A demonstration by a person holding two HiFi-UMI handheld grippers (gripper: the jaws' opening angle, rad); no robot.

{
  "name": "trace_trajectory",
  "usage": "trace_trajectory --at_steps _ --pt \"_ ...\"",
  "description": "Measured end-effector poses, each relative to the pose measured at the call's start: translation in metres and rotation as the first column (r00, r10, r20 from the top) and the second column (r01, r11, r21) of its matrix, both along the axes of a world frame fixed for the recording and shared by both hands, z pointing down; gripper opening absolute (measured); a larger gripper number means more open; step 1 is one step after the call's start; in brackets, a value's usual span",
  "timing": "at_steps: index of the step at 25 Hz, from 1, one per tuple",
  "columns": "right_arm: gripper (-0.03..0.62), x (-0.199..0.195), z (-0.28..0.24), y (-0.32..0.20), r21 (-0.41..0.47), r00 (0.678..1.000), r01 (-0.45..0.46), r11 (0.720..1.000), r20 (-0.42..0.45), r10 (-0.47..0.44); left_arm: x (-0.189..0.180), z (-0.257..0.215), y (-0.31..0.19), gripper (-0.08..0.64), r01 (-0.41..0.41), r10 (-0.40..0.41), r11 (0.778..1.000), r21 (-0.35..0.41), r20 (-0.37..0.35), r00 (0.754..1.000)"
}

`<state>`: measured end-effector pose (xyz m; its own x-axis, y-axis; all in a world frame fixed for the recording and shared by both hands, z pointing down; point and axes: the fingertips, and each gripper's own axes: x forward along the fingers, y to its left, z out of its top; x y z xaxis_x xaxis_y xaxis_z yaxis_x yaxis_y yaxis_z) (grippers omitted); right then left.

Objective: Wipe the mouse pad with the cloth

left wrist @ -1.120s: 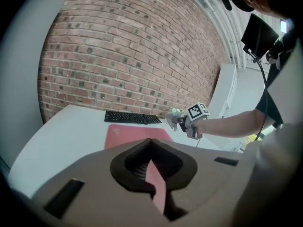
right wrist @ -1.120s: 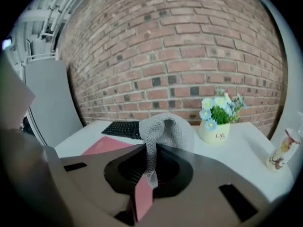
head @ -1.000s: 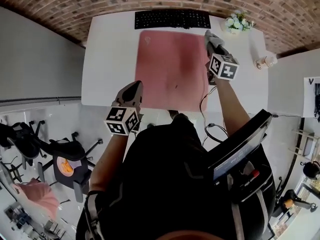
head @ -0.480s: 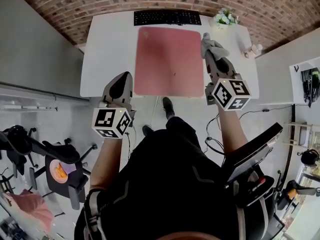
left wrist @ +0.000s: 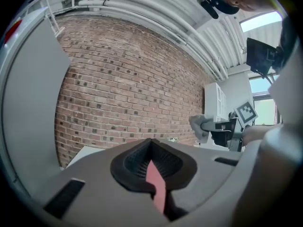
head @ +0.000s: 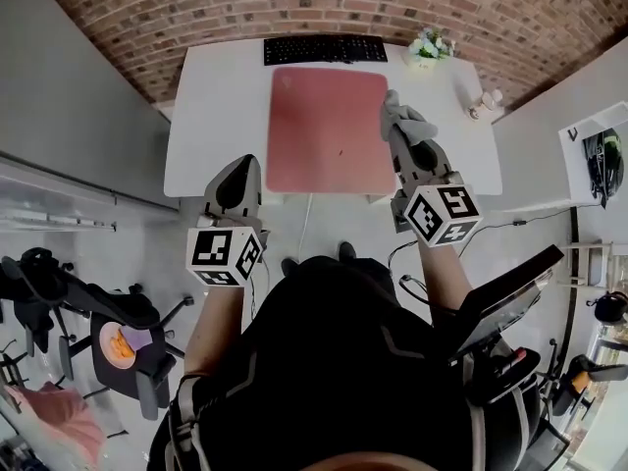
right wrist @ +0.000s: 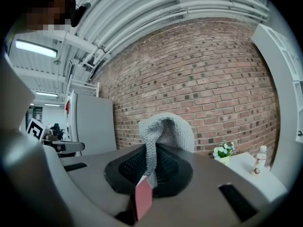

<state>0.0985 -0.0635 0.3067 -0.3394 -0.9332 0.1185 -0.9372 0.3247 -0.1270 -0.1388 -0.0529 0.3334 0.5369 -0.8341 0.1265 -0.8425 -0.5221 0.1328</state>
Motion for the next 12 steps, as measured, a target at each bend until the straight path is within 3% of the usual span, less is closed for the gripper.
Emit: trace_trajectory --at_steps 12 --pt "0.028 0.014 -0.005 0.002 0.025 0.999 0.047 0.999 0.003 -0.048 0.023 -0.022 0.003 0.005 0.052 -0.053 0.998 0.047 0.010 0.999"
